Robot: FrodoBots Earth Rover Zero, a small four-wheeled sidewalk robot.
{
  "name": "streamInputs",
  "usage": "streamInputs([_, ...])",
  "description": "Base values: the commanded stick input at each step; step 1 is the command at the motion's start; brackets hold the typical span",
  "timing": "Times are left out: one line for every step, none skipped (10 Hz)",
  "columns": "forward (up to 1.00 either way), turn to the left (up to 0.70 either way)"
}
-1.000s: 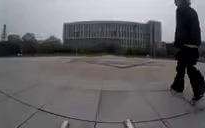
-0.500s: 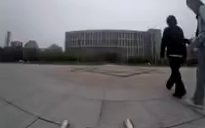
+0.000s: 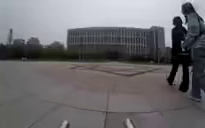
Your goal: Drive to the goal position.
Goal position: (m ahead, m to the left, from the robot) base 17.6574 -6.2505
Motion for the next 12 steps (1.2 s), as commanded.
streamInputs([1.00,0.01])
streamInputs([1.00,0.01])
streamInputs([1.00,0.01])
streamInputs([1.00,0.01])
streamInputs([1.00,0.01])
streamInputs([1.00,0.01])
streamInputs([1.00,0.01])
streamInputs([1.00,-0.14])
streamInputs([1.00,-0.36])
streamInputs([1.00,-0.39])
streamInputs([1.00,-0.39])
streamInputs([1.00,-0.39])
